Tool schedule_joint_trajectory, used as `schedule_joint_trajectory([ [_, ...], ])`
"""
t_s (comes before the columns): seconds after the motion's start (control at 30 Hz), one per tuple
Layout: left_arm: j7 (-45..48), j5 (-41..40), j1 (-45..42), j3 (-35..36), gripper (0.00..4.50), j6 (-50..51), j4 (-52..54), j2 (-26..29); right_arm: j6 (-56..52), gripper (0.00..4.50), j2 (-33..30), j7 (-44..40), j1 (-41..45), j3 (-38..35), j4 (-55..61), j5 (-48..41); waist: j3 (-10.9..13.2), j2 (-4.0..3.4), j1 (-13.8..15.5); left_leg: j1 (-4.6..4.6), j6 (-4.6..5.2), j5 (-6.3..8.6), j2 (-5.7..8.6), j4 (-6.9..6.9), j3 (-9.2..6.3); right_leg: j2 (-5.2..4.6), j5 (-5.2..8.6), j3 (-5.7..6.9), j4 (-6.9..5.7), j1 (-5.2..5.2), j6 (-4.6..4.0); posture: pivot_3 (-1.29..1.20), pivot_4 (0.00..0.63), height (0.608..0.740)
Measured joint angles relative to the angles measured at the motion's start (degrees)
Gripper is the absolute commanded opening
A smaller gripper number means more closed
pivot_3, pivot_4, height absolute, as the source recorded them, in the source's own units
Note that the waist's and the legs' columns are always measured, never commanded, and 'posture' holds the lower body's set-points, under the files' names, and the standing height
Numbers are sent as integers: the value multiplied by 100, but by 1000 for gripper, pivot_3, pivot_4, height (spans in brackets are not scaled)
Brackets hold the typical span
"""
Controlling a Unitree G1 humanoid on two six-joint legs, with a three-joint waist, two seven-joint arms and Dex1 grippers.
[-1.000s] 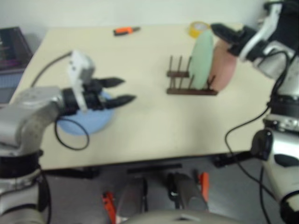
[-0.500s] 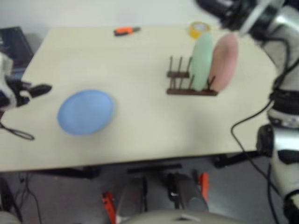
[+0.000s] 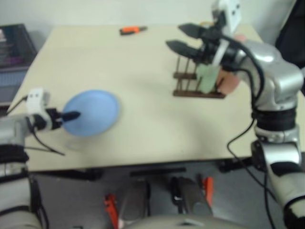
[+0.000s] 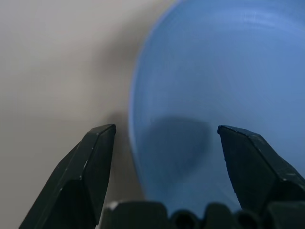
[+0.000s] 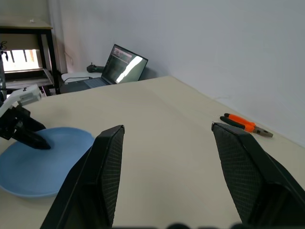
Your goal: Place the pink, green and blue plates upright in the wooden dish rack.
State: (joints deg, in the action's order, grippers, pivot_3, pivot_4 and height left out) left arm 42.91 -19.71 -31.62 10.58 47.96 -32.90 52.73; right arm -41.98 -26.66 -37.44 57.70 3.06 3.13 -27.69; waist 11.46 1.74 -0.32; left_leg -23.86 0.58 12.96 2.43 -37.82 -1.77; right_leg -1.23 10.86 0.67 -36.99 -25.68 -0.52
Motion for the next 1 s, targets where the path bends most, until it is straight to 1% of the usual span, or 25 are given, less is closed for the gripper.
schedule_joint_trajectory([
  [0.1, -185, 88, 79, 48, 3182, -49, 159, -107, -15, 3158, 2, 7, -4, 4, 36, 6, -1, -2, 2, 6, 0, 0, -8, 0, 11, 0, 4, 1, -3, 5, 6, 0, 150, 740],
  [0.13, -251, 90, 118, 105, 2909, -51, 209, -136, -23, 3158, 1, 8, -10, 9, 70, 8, -1, -2, 2, 6, 0, -1, -10, -1, 13, 0, 4, 1, -2, 5, 6, 0, 150, 740],
  [0.2, -336, 76, 163, 171, 2118, 57, 359, -174, -32, 3158, -14, -8, -44, 55, 140, 54, -1, -2, 1, 5, 0, 0, -10, -2, 15, -1, 4, 0, 0, 6, 7, 0, 150, 740],
  [0.33, -486, 16, 145, 286, 714, 351, 637, -269, -13, 3158, -100, -262, -207, 326, 286, 190, -2, 1, 10, 0, 0, 0, -9, -3, 17, -1, 2, 1, 7, 7, 8, 0, 150, 740],
  [0.4, -706, -77, -93, 527, 55, 447, 662, -409, 72, 3158, -123, -389, -273, 528, 302, 327, -1, 2, 40, -2, 0, 0, -9, -8, 14, -1, 2, 5, 5, 6, 10, 0, 150, 740],
  [0.53, -1354, -183, -884, 913, 21, 442, 675, -641, 578, 3158, -31, -491, -275, 1087, 212, 915, -7, 13, 36, -1, -1, -1, -10, -15, 14, 0, -6, 10, 6, 13, 26, 0, 150, 740],
  [0.63, -1660, -131, -1323, 924, 21, 378, 762, -683, 989, 3158, 248, -488, -275, 1551, -136, 1396, -10, 19, 1, 1, -2, -2, -9, -15, 27, 0, -9, 1, 8, 12, 30, 0, 150, 740],
  [0.73, -1883, 229, -1633, 441, 21, 244, 1104, -681, 1656, 3158, 592, -465, -251, 2072, -544, 2049, -10, 20, -17, 0, -3, -2, -9, -6, 30, 2, -24, -4, 7, 6, 3, 0, 150, 740],
  [0.83, -1986, 476, -1873, 45, 21, 205, 1455, -702, 2426, 3158, 951, -347, -172, 2595, -993, 2736, -10, 20, -20, -3, -5, -2, -9, -3, 31, 4, -25, -5, 6, 0, 1, 0, 150, 740],
  [0.87, -2001, 498, -1989, -18, 21, 268, 1567, -763, 2691, 3158, 1112, -283, -114, 2752, -1196, 2985, -10, 20, -20, -3, -5, -2, -9, -4, 30, 4, -25, -5, 6, 0, 1, 0, 150, 740],
  [1.0, -2025, 499, -2201, -156, 21, 470, 1978, -954, 3333, 3158, 1588, -199, -55, 3109, -1553, 3527, -10, 21, -31, -2, -7, -3, -9, -6, 31, 5, -25, -6, 4, 1, 1, 0, 150, 740],
])
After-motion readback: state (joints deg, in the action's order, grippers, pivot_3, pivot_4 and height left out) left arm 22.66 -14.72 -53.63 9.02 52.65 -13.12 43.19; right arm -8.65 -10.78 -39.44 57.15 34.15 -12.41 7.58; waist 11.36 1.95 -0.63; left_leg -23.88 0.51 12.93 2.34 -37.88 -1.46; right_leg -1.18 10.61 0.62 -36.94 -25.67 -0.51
